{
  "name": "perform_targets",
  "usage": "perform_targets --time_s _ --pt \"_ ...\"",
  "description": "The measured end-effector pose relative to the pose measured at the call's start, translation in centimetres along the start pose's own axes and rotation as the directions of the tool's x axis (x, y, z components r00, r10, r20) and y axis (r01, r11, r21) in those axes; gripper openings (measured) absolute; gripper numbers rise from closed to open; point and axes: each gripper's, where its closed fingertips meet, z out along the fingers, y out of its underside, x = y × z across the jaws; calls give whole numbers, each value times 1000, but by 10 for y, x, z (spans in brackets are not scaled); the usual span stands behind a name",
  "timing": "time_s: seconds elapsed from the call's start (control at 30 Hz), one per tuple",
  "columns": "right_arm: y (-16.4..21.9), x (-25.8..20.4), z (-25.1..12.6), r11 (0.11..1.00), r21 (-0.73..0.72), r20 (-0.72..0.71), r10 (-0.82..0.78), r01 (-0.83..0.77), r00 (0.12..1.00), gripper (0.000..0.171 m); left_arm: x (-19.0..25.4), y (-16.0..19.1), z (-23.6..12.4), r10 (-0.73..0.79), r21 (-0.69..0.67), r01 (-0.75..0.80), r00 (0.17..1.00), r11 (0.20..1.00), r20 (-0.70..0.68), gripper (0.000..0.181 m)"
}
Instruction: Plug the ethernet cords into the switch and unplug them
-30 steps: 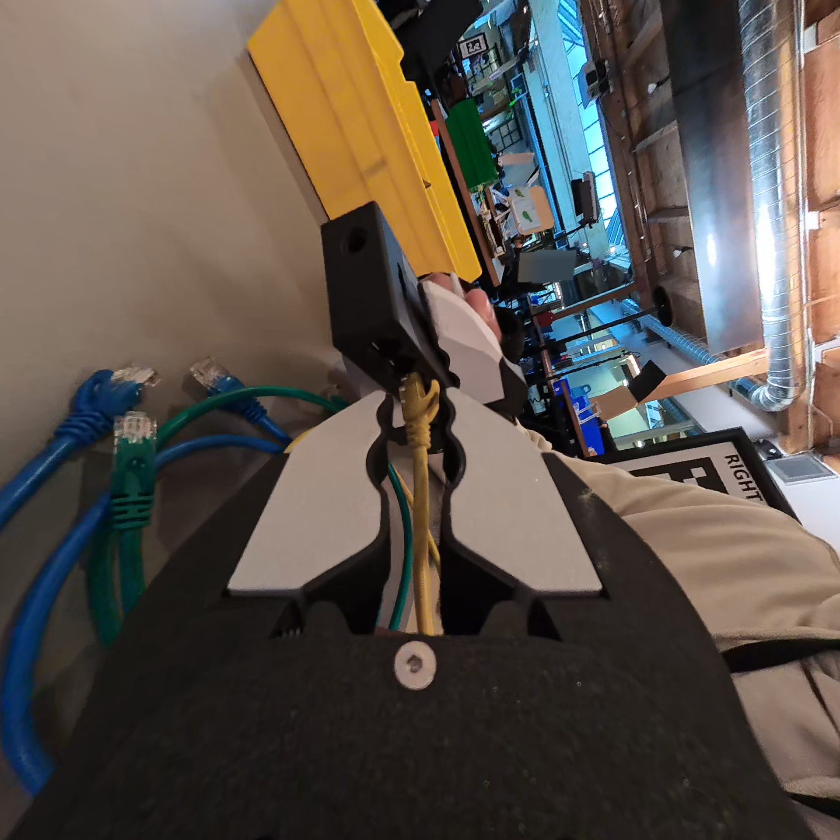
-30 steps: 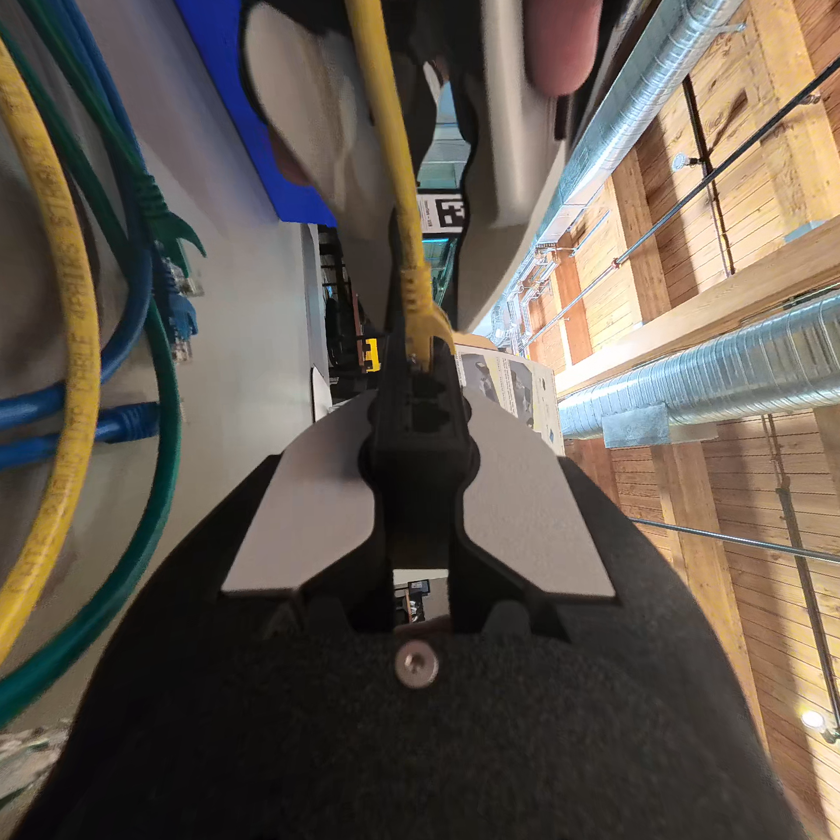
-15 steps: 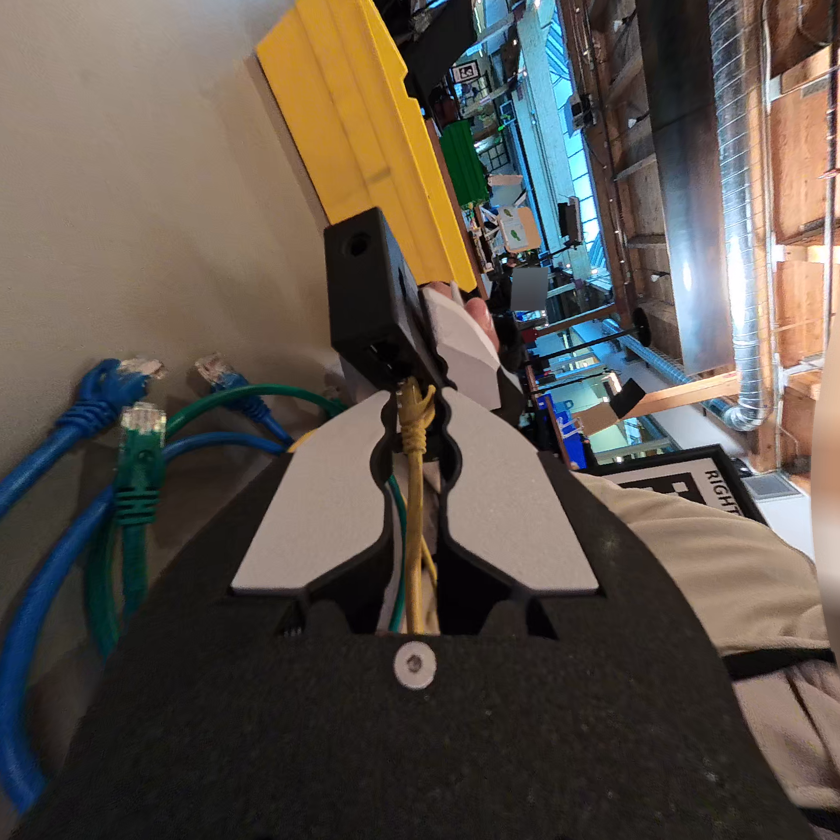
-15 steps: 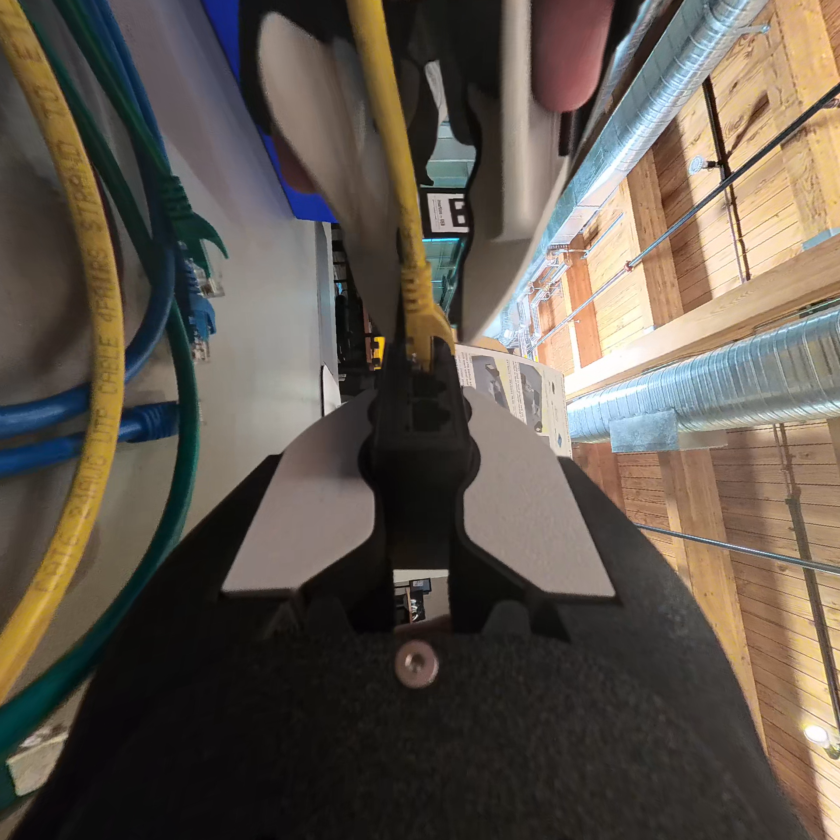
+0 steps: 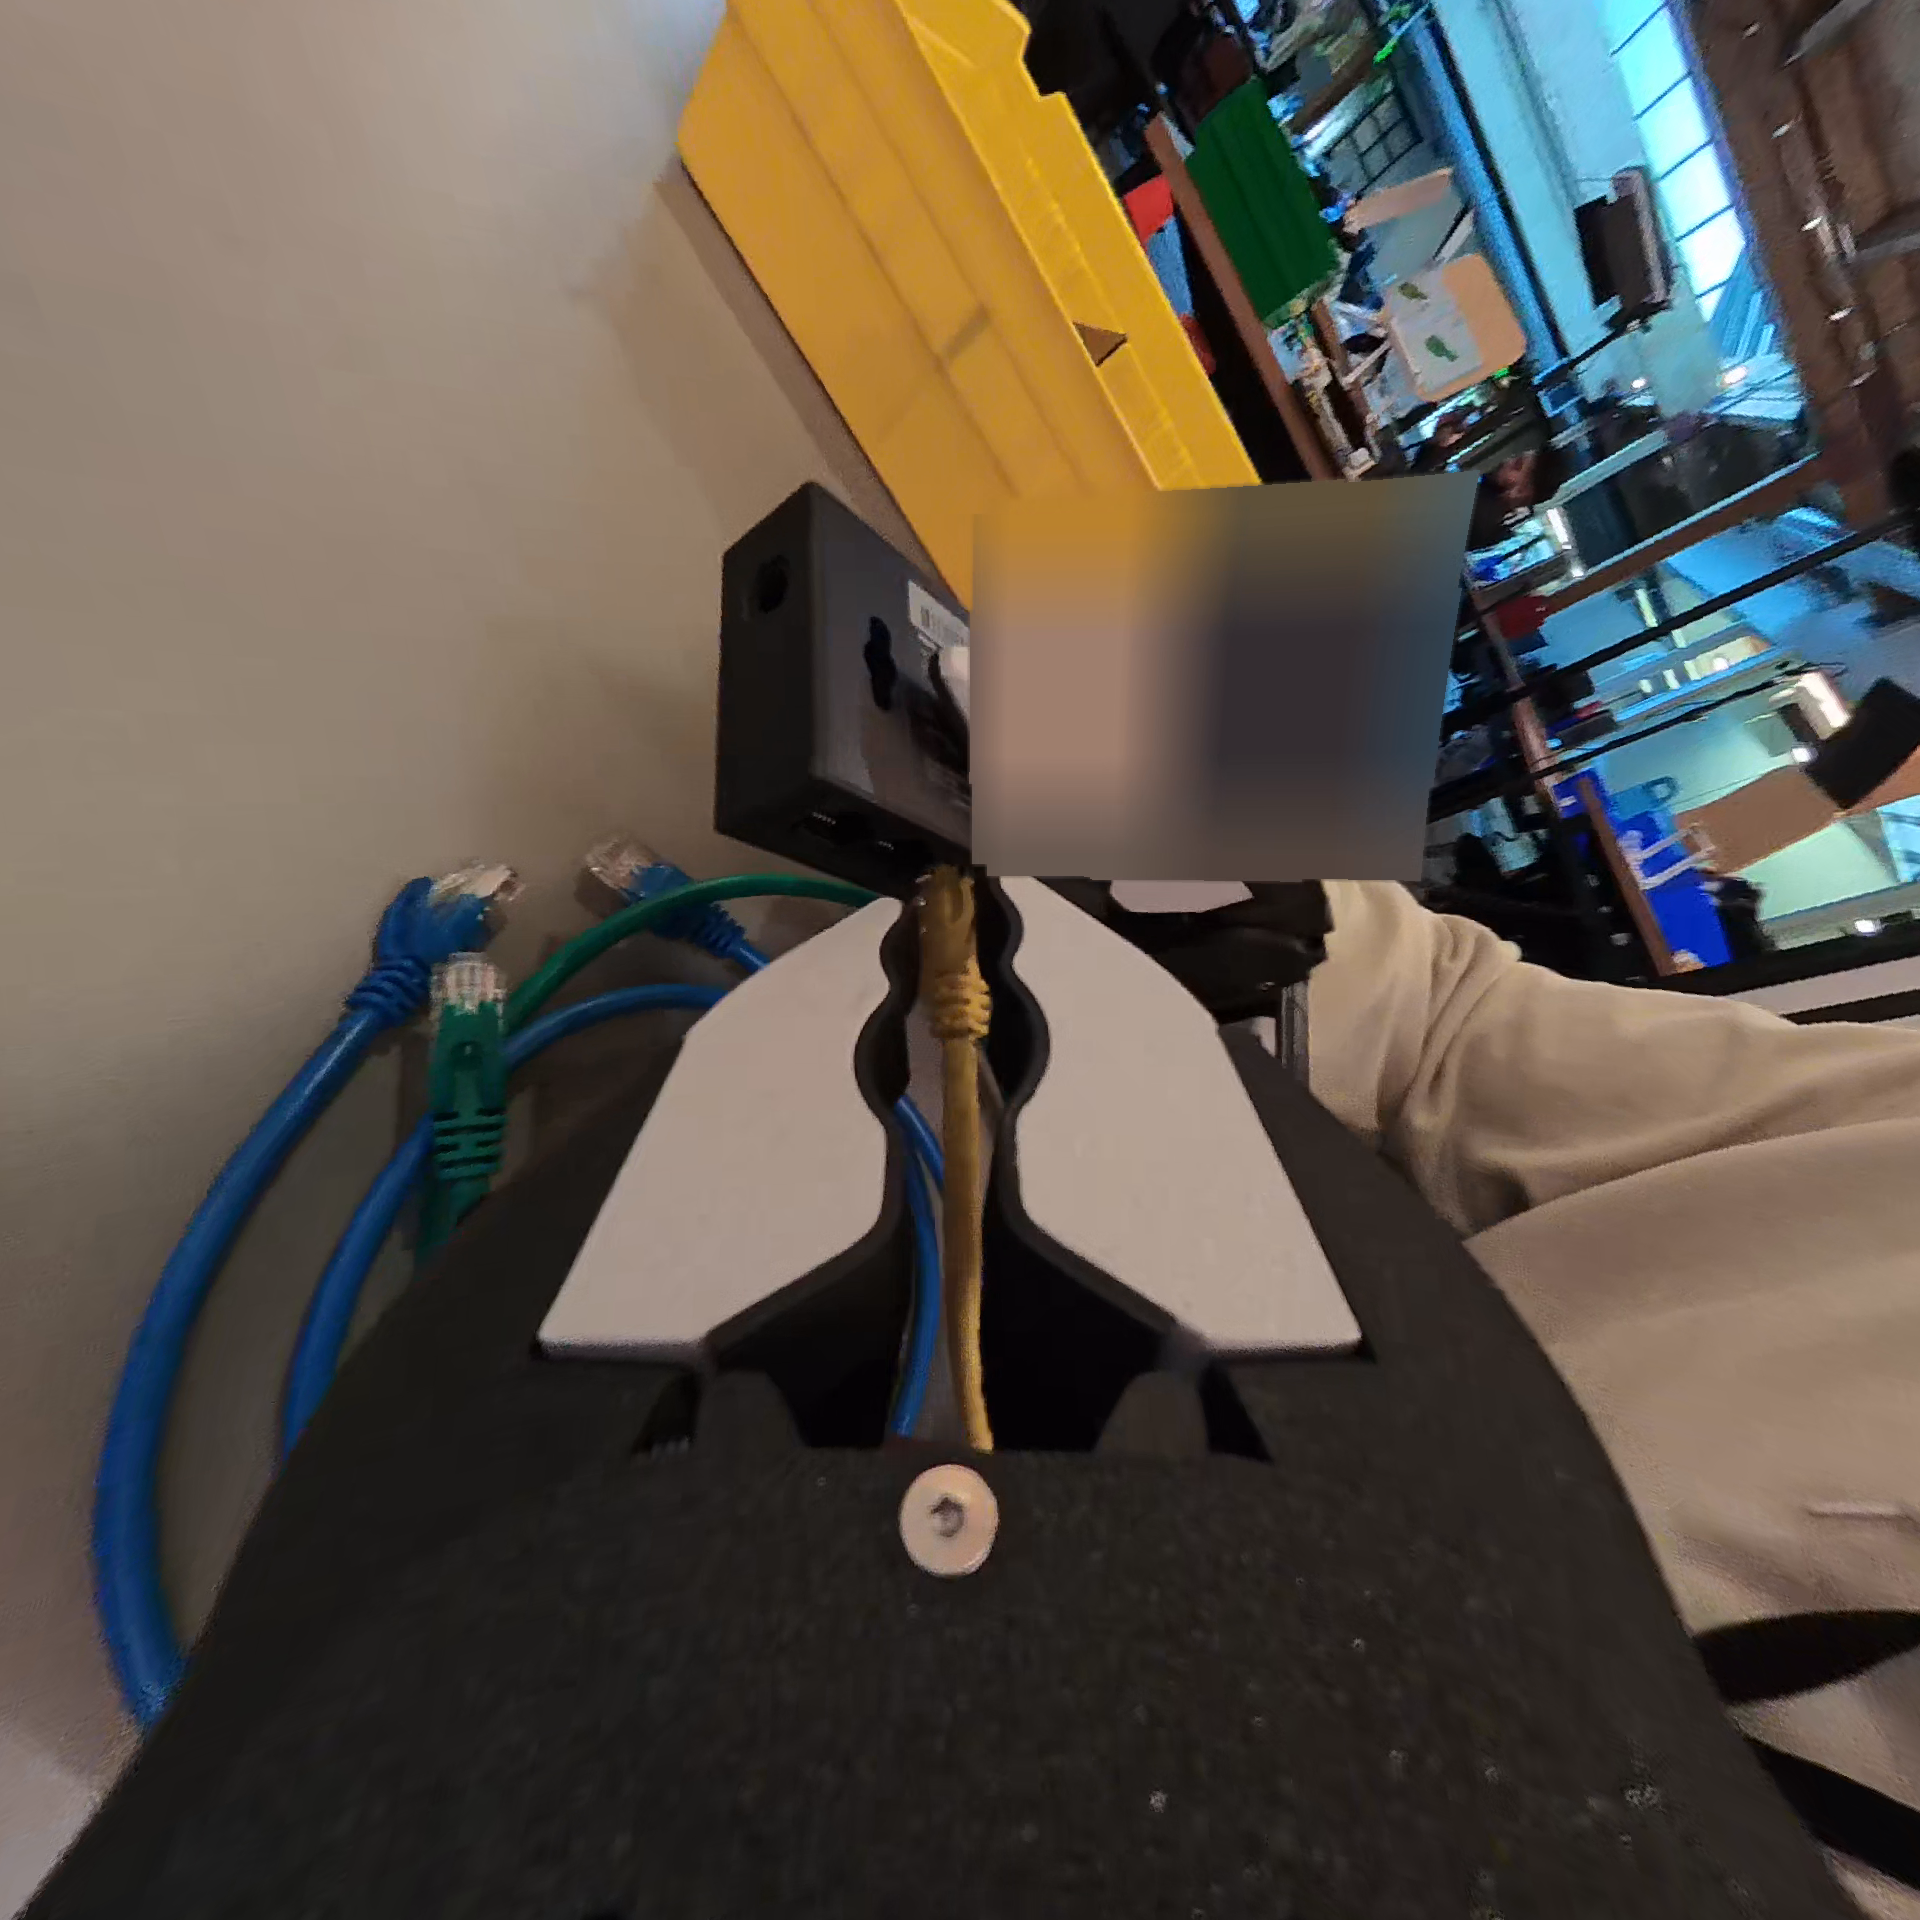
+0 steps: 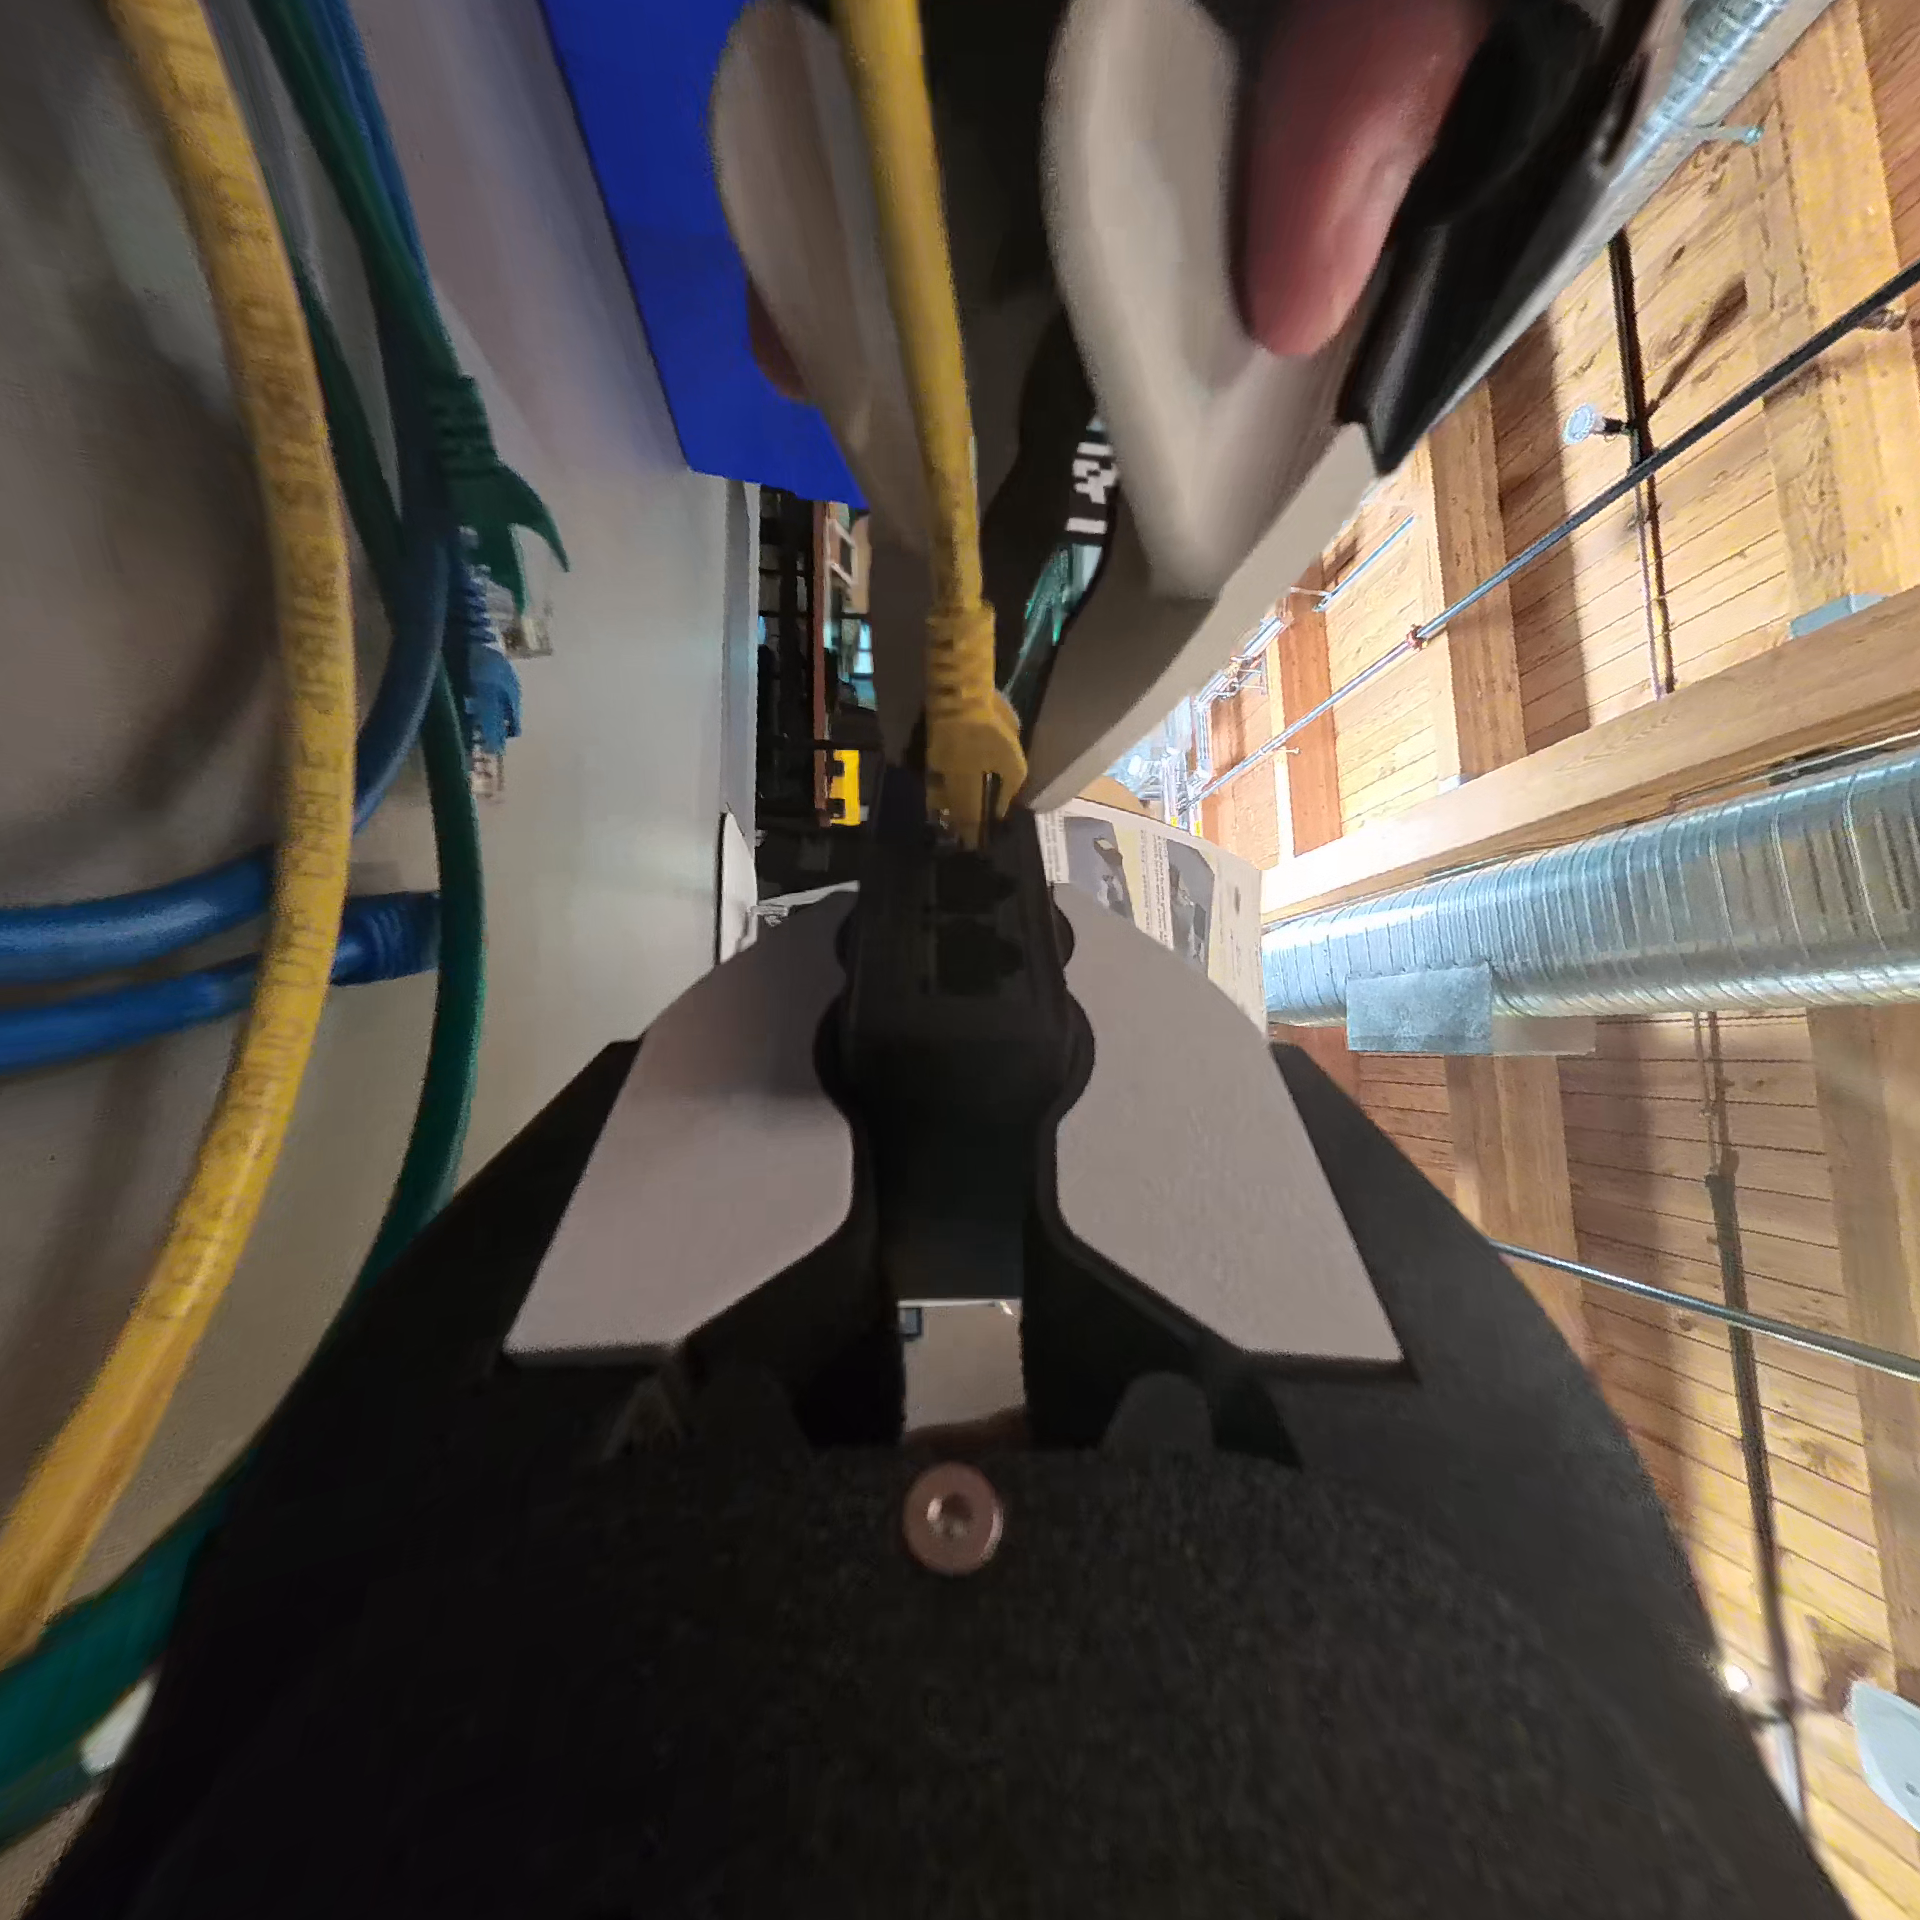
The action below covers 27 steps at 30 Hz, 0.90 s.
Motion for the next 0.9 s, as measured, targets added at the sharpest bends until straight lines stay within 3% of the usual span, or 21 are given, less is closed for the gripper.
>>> perform_targets --time_s 0.3,0.43,0.47,0.53,0.7,0.9 --pt "1 -5 1 1000 -6 21 9 -9 1000 30 -4 1 1 74 -11 -74 995 997 64 11" --pt "0 1 2 999 -8 7 49 -49 999 30 1 -7 -3 180 19 -182 981 983 77 9" --pt "-1 0 3 998 -3 23 58 -58 998 30 1 -8 -5 240 13 -243 964 970 112 9" --pt "-1 -3 3 998 -7 30 63 -63 998 30 -3 -11 -12 376 0 -386 897 922 234 26" --pt "6 -4 4 996 -26 40 92 -91 995 30 -2 5 -9 633 -164 -621 684 766 363 26" --pt "1 -4 3 997 -18 45 81 -80 996 30 -5 -2 -2 636 -150 -638 658 755 404 13"
